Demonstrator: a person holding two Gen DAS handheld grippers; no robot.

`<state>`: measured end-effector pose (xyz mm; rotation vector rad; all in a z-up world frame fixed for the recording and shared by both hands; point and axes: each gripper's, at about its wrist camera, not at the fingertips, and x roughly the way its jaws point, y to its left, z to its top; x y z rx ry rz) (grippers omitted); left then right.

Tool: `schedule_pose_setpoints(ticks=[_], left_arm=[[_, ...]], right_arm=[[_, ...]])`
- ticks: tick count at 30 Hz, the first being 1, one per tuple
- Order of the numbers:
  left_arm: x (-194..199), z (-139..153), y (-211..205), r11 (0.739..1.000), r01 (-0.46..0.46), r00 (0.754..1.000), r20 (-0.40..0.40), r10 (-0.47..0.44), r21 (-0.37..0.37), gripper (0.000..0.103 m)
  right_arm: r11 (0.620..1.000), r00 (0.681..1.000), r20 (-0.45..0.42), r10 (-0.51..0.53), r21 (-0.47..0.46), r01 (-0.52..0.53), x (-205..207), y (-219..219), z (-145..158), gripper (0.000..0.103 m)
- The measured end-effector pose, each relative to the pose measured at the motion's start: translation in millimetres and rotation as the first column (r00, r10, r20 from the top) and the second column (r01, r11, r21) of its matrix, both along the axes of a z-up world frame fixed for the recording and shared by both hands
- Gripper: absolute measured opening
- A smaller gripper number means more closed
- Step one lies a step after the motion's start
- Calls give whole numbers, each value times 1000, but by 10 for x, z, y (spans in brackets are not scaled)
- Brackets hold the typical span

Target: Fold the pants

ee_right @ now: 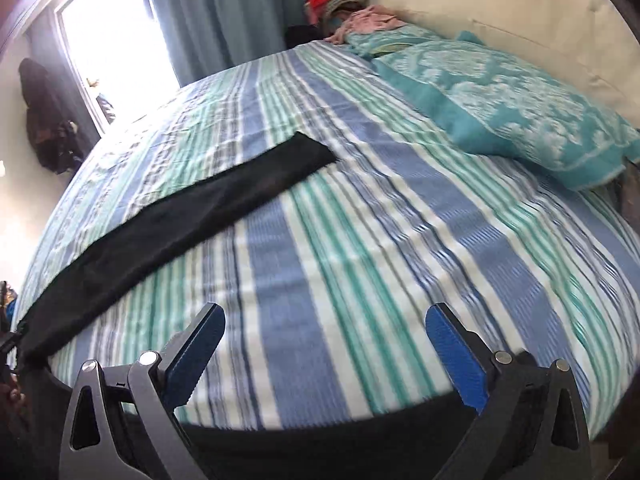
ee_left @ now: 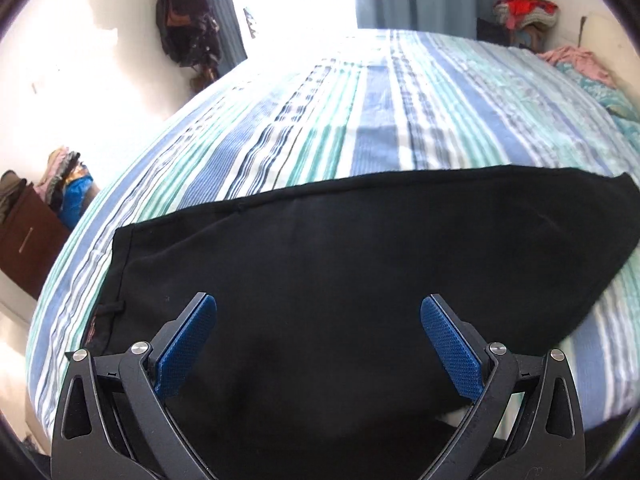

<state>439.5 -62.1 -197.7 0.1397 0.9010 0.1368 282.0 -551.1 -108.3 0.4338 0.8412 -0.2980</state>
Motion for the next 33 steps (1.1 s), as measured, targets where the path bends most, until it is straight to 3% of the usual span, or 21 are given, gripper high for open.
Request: schedule_pose_setpoints(ticks=[1,3,4,5,11,15,18,19,21,22,23,28,33], left_arm=[[67,-147,63,1000,-19,999,-26,19,9,102],[108,-419,227,997,-26,996,-83,19,-79,103],[76,-426,299,991,-31,998,-65,23,-133,103],[57,-428,310,989,-31,998,-60,22,-142,103],[-11,-465,222,995,-16,1000,-3,15,-99,103],[18,-477,239,995,-12,1000,14,13,-99,102],[7,-479,245,995,-11,1000,21,13,-102,102],[8,-479,248,994,-10,1000,23,12,-105,102],[-1,-481,250,994,-9,1000,24,12,-107,102],[-3,-482,249,994,-9,1000,26,12,-106,102],[-1,-484,248,994,-9,1000,26,12,-106,102],[-4,-485,247,994,-11,1000,23,13,-105,102],[12,-470,228,996,-14,1000,12,15,-92,102]], right_arm=[[999,999,15,28,25,-28,227,-21,8,100],[998,999,14,52,34,-53,669,-108,-27,100],[998,998,-5,55,33,-55,907,-208,-73,101],[997,998,-33,58,43,-57,1150,-338,-150,102],[999,985,-174,17,48,-9,2363,-978,-542,102],[999,975,-216,50,-4,-52,3023,-950,-706,102],[995,969,-242,56,-66,-74,3297,-877,-877,101],[995,964,-256,68,-58,-85,3352,-875,-961,88],[994,959,-270,82,-48,-98,3361,-866,-1054,47],[996,974,-214,72,-44,-83,3293,-872,-1002,22],[997,985,-156,78,-13,-81,3215,-875,-946,16],[977,990,22,138,-167,-133,2452,-466,-405,14],[958,968,189,166,-262,-114,1013,141,104,13]])
